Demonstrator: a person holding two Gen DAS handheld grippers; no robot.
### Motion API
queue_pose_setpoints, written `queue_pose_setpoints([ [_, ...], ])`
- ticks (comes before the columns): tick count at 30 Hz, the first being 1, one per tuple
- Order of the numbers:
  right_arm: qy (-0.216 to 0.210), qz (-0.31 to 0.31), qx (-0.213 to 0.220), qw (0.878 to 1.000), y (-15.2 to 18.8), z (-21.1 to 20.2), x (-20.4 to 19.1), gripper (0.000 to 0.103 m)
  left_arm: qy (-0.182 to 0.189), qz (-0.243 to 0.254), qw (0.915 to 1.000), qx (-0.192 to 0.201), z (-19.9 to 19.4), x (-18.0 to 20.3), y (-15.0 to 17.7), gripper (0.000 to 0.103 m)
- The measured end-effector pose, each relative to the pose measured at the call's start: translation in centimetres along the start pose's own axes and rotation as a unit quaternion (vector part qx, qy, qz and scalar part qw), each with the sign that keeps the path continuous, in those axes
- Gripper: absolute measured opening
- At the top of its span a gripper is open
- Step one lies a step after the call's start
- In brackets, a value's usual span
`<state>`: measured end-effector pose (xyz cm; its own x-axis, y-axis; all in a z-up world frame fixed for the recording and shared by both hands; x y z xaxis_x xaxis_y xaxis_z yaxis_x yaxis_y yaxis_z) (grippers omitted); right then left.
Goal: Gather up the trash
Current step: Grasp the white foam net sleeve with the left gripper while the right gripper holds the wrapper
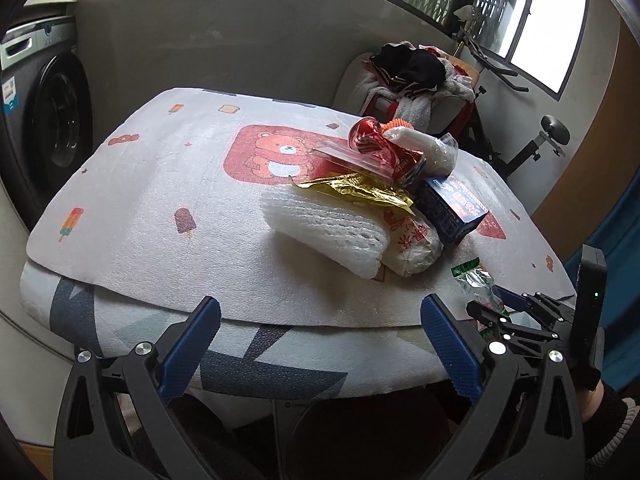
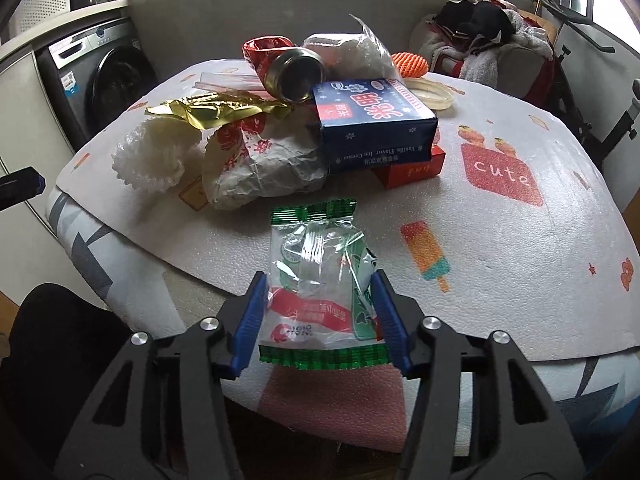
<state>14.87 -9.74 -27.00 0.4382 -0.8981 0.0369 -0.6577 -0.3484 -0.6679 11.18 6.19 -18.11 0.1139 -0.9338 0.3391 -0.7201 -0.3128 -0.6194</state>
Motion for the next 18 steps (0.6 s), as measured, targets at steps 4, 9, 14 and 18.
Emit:
queue_pose_setpoints([
  [4, 0.016, -0.005, 0.022, 1.0, -0.4, -1.1, 0.5, 0.054, 0.027, -0.039, 0.9988, -0.013, 0.8, 0.2, -1.0, 0.098],
  [9, 0.016, 0.012, 0.032, 0.999, -0.7, -1.8, 1.7, 0.054, 0.063, -0.086, 0.994, -0.022, 2.2, 0.6, -2.4, 0.095],
  [14, 0.017, 0.015, 0.038, 0.999, -0.6, -2.1, 2.1, 0.054, 0.098, -0.131, 0.9852, -0.05, 4.2, 1.2, -2.7, 0.077],
  [18, 0.013, 0.021, 0.04, 0.999, -0.5, -2.1, 2.4, 0.054, 0.106, -0.151, 0.9811, -0.059, 5.4, 1.5, -3.0, 0.074],
])
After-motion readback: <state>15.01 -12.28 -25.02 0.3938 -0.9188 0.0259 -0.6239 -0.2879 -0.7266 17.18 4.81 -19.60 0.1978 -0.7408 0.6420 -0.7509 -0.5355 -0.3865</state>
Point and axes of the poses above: each gripper's, at about its wrist camera, not at the fingertips, and z roughly the way its jaws point, x to its right, y to its underside, the point moved 8 cm from there along z, roughly the way its jaws point, and after that the axes turned 9 degrees about -z, right-handed, at the moved point
